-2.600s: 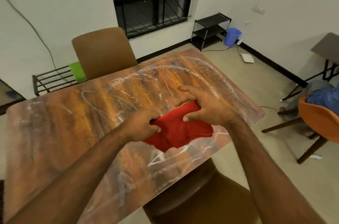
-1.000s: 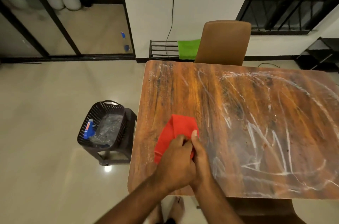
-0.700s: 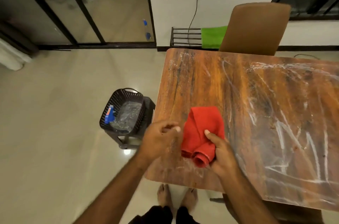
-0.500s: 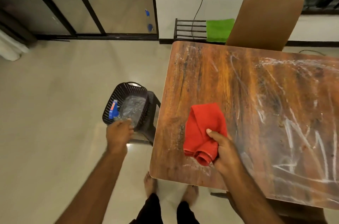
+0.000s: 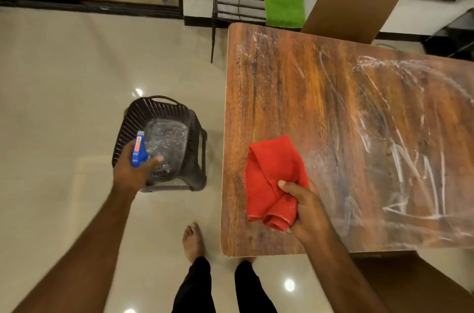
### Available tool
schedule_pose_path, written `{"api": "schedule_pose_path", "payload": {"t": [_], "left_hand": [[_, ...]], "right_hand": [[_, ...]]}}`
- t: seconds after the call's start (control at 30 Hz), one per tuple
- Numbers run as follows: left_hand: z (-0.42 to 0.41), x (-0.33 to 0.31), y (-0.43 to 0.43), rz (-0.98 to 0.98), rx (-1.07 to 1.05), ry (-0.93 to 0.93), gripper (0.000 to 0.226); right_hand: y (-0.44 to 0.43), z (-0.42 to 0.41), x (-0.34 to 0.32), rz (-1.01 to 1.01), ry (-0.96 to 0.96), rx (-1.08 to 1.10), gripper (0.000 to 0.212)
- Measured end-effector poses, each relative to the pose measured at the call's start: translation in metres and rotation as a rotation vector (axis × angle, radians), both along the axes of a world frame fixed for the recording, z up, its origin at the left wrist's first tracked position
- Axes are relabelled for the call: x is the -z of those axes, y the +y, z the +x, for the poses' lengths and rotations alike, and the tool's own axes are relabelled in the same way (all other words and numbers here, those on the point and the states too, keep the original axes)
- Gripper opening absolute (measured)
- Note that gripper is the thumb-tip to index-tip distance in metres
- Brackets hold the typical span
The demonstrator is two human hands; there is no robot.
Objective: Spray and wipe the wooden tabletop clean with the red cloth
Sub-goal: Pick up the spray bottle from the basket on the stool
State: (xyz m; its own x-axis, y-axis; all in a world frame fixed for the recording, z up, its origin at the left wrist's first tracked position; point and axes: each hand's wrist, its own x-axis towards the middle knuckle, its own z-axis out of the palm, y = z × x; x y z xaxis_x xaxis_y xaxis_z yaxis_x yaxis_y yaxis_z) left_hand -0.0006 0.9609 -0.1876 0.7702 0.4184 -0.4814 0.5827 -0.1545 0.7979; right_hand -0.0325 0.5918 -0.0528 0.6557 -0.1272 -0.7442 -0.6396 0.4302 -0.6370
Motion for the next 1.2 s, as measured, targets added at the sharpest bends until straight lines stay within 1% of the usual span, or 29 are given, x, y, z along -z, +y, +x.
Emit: {"api": "schedule_pose_path", "payload": {"t": [0.07, 0.1, 0.17, 0.27, 0.33, 0.37, 0.43, 0.5, 0.57, 0.67, 0.73, 0.83, 0.9, 1.03, 1.13, 1.2], "left_hand": [[0.012, 0.001, 0.003, 0.032, 0.05, -0.019, 0.046], [0.017, 0.0, 0.003, 0.056, 0.079, -0.031, 0.042], [0.024, 0.002, 0.002, 0.064, 0.13, -0.077, 0.038], [0.027, 0.007, 0.002, 0.075, 0.206, -0.122, 0.038], [0.028, 0.01, 0.004, 0.062, 0.191, -0.138, 0.034], [0.027, 0.008, 0.007, 0.072, 0.17, -0.136, 0.037], [0.027, 0.009, 0.01, 0.068, 0.13, -0.141, 0.046], [0.022, 0.001, 0.01, 0.096, 0.126, -0.181, 0.049], [0.016, -0.017, 0.006, 0.135, 0.127, -0.254, 0.041], [0.008, -0.056, -0.007, 0.18, 0.171, -0.366, 0.019], [-0.001, -0.086, -0.022, 0.151, 0.222, -0.435, 0.017], [-0.023, -0.117, -0.048, 0.113, 0.344, -0.482, 0.014], [-0.044, -0.13, -0.065, 0.064, 0.409, -0.47, 0.013], [-0.096, -0.14, -0.098, -0.027, 0.435, -0.398, 0.018], [-0.137, -0.132, -0.119, -0.033, 0.509, -0.321, 0.014], [-0.162, -0.125, -0.131, -0.002, 0.57, -0.248, 0.016]], "right_hand": [[0.011, 0.0, 0.005, 0.008, 0.011, 0.003, 0.037], [0.015, -0.001, 0.008, 0.012, 0.024, 0.007, 0.039], [0.021, -0.005, 0.014, 0.025, 0.056, 0.006, 0.045], [0.028, -0.011, 0.017, 0.05, 0.12, 0.012, 0.065], [0.03, -0.016, 0.015, 0.067, 0.145, 0.029, 0.075], [0.03, -0.019, 0.014, 0.078, 0.148, 0.037, 0.077], [0.027, -0.024, 0.009, 0.101, 0.114, 0.04, 0.074], [0.02, -0.03, 0.002, 0.104, 0.068, 0.029, 0.066], [0.013, -0.038, -0.006, 0.065, 0.05, 0.0, 0.061], [0.001, -0.049, -0.016, 0.022, 0.034, -0.01, 0.059], [-0.008, -0.058, -0.019, 0.029, 0.03, 0.015, 0.058], [-0.022, -0.073, -0.02, 0.006, 0.037, 0.042, 0.054], [-0.032, -0.082, -0.017, -0.009, 0.042, 0.063, 0.05], [-0.052, -0.098, -0.015, 0.002, 0.054, 0.1, 0.048], [-0.07, -0.111, -0.013, -0.009, 0.051, 0.121, 0.048], [-0.081, -0.121, -0.012, -0.015, 0.056, 0.141, 0.05]]}}
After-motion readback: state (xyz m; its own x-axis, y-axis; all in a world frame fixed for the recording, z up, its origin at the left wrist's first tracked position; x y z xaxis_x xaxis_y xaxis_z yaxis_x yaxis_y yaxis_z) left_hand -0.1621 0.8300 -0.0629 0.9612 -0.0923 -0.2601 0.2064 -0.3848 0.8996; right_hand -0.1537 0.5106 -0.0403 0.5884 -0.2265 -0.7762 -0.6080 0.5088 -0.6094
